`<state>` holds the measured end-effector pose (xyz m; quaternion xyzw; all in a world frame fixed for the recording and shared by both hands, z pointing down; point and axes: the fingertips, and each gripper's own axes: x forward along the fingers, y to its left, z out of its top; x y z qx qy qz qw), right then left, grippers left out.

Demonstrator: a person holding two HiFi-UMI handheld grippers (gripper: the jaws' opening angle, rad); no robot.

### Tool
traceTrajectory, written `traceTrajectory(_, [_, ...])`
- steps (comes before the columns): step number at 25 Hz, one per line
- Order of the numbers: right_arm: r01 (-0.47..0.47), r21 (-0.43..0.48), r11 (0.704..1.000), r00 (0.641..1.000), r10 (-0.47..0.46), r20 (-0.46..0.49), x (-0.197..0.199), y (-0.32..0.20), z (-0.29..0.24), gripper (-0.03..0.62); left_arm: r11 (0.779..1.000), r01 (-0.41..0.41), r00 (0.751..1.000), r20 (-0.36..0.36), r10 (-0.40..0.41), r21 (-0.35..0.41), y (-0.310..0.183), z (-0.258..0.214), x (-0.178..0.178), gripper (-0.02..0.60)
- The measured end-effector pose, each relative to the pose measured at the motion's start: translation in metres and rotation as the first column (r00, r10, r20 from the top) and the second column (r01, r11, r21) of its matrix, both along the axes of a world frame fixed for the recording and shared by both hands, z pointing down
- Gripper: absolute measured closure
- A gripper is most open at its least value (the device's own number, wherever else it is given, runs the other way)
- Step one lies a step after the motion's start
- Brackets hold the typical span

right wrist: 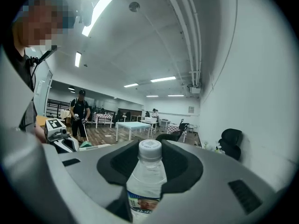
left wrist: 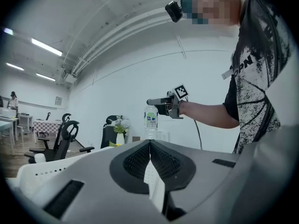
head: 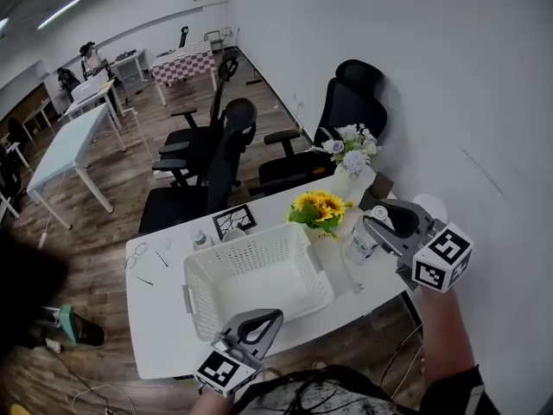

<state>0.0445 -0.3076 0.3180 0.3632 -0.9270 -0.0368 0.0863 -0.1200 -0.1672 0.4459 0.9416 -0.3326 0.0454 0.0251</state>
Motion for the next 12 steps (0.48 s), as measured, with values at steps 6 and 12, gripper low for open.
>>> traceTrajectory(6, [-0.049, -0.053, 0.997, 0.999, 0.049, -0.014, 0.053, 0.002, 0.033, 0.433, 0.998, -0.061, 0.998, 0.012, 0.061, -0.011, -0.008, 0.003, 0.056, 0.571])
traceTrajectory(12, [-0.082, -0.108, 0.991, 0.997, 0.080, -0.023, 0.093, 0.005, 0.066, 0.433, 0.995, -0.092, 0.996, 0.011, 0.092, -0.023, -0.015, 0.004, 0.100, 0.571])
